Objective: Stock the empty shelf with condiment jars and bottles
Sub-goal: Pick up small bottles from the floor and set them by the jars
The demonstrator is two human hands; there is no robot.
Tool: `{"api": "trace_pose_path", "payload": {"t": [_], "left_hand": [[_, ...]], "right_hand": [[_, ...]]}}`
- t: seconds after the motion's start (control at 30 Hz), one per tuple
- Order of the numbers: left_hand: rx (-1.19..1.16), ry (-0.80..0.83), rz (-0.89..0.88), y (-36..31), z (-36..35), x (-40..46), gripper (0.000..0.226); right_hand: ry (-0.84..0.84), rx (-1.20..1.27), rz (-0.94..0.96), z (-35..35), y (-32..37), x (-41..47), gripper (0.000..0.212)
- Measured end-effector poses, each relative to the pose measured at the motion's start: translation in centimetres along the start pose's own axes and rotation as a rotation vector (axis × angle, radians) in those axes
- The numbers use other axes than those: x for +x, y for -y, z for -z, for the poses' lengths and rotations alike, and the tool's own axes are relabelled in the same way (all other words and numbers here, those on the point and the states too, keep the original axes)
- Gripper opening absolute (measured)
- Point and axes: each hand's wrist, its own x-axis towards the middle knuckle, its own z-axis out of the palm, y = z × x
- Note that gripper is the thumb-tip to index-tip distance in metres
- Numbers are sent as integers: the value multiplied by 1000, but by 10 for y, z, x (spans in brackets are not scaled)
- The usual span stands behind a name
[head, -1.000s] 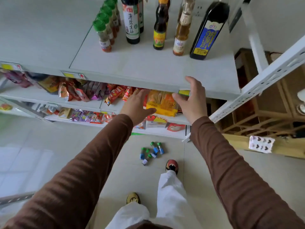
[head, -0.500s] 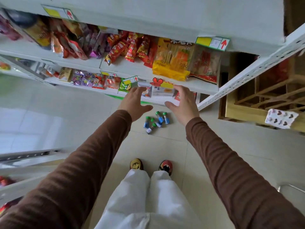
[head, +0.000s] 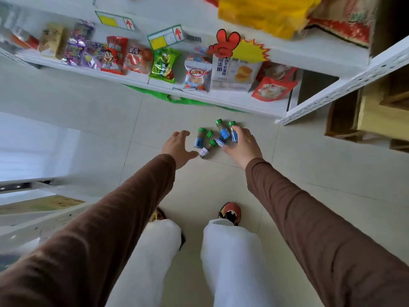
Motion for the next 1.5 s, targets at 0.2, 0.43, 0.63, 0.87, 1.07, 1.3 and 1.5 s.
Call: {"api": "trace_pose_path", "payload": {"t": [0.2, 0.43, 0.63, 0.87, 1.07, 1.3, 1.5], "left_hand": [[7, 33, 22, 62, -87, 83, 70], [-6, 43, 35, 107, -160, 181, 71], [-25, 22, 34, 126, -204, 254, 71], [-57, -24, 73, 133, -244, 314, 62], [-65, -73, 73, 128, -254, 335, 59], [-136, -97, 75, 123, -248, 327, 52], [-296, -153, 1, 85, -181, 260, 47]], "right_hand": [[49, -68, -20, -96, -71, 68, 69], [40, -114, 10, -170, -125, 150, 66], [9, -200, 72, -221, -157, 212, 62], [-82, -476, 197, -258, -185, 250, 54], [-131, -567, 178, -270, -186, 256, 54], [-121, -534, 108, -251, -173, 247, 64], [-180, -278, 86, -185, -117, 187, 67]]}}
